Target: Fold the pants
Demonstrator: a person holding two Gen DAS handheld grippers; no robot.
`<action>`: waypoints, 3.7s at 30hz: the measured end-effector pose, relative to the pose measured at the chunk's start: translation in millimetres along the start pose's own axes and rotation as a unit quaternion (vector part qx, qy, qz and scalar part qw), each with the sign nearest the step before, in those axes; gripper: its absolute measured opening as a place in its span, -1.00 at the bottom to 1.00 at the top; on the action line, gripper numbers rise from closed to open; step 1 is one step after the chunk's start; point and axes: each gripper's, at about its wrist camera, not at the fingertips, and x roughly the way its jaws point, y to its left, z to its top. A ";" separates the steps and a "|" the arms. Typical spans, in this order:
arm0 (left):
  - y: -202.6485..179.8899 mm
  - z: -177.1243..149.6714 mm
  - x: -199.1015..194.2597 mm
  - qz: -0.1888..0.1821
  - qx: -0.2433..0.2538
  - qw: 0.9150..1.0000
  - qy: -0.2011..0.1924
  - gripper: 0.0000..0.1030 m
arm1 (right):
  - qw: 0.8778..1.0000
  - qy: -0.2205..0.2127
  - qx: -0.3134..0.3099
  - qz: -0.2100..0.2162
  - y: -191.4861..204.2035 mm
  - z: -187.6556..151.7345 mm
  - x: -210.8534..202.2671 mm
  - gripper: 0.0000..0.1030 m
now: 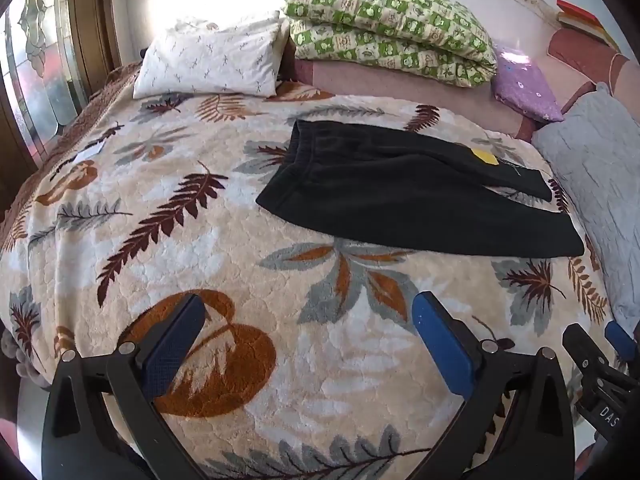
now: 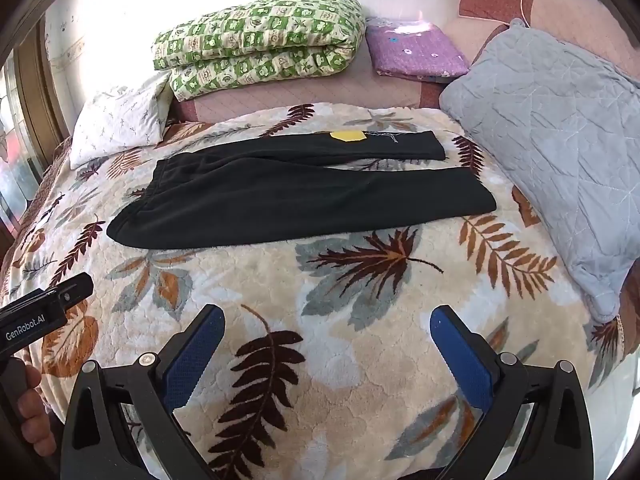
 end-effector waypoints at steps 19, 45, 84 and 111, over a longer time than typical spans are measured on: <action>-5.2 -4.6 5.2 -0.001 0.016 1.000 0.018 1.00 | 1.000 0.000 0.008 0.002 -5.4 -1.2 0.4 0.99; 4.9 -2.7 12.3 0.016 -0.001 0.999 0.029 1.00 | 1.000 -0.002 0.011 -0.005 -13.4 -1.6 1.7 0.99; -39.9 36.5 69.7 0.030 0.047 0.995 0.083 1.00 | 0.999 0.027 -0.009 0.030 -33.7 33.7 49.0 0.99; 16.4 244.0 259.7 0.010 -0.019 0.974 0.225 1.00 | 0.987 0.132 0.069 0.058 -214.7 258.3 290.1 0.61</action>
